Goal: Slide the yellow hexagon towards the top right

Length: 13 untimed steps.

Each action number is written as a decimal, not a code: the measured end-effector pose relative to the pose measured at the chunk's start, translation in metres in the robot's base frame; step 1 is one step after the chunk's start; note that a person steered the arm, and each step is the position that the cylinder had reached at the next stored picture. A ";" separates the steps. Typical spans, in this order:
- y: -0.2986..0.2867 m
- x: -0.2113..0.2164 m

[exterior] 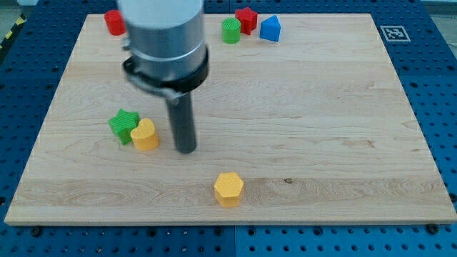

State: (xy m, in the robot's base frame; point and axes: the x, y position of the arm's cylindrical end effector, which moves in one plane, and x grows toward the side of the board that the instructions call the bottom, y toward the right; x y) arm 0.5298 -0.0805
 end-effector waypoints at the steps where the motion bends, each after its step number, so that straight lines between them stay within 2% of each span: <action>1: -0.015 0.032; 2: -0.012 0.042; 3: 0.024 0.071; 4: 0.029 0.074; 6: 0.102 0.077; 8: 0.115 0.047; 9: 0.139 0.040; 11: 0.168 -0.010; 13: 0.169 -0.062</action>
State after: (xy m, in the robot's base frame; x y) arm 0.4678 0.0885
